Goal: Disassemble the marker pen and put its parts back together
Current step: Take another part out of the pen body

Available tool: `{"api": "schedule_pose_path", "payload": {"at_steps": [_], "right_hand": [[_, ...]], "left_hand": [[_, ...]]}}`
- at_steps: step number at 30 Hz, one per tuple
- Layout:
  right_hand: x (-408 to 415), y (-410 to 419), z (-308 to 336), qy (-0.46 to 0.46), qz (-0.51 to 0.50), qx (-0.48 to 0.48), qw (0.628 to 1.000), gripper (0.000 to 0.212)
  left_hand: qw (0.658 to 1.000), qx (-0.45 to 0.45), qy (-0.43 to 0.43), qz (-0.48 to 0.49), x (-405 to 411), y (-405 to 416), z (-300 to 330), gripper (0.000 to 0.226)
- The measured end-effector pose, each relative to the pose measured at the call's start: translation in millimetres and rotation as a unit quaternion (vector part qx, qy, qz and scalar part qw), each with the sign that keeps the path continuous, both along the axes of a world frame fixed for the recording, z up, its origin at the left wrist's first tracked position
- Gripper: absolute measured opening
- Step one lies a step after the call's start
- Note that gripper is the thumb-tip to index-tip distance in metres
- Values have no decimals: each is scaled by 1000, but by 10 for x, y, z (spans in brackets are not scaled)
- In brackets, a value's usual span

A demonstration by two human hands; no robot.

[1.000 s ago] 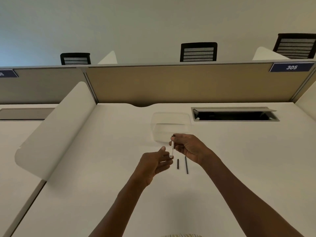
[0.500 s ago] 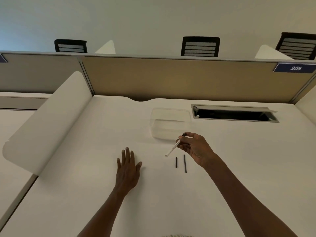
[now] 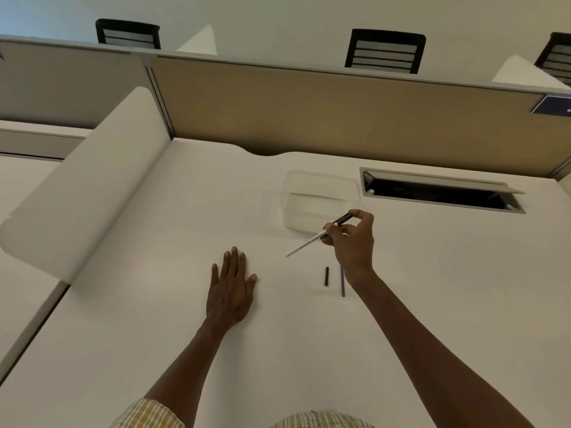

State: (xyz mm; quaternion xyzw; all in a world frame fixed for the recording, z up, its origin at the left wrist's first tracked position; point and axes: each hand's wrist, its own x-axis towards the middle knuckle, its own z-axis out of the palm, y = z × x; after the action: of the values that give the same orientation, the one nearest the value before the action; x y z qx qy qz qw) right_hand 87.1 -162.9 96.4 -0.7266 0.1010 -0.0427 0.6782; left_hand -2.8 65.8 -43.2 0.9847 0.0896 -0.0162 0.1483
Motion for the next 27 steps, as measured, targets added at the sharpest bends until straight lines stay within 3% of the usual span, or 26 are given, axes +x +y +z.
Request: {"api": "schedule_pose_path", "payload": {"at_steps": [6, 10, 13, 27], "right_hand": [[-109, 182, -182, -143, 69, -153, 975, 35], [-224, 275, -367, -165, 167, -263, 936, 33], [-266, 298, -457, -169, 185, -318, 914, 32], [-239, 281, -303, -202, 158, -264, 930, 35]], "left_hand": [[1000, -2, -4, 3, 3, -6, 20, 63], [1000, -8, -5, 6, 3, -9, 25, 63], [1000, -13, -10, 6, -1, -7, 26, 63], [999, -27, -16, 6, 1, -10, 38, 62]]}}
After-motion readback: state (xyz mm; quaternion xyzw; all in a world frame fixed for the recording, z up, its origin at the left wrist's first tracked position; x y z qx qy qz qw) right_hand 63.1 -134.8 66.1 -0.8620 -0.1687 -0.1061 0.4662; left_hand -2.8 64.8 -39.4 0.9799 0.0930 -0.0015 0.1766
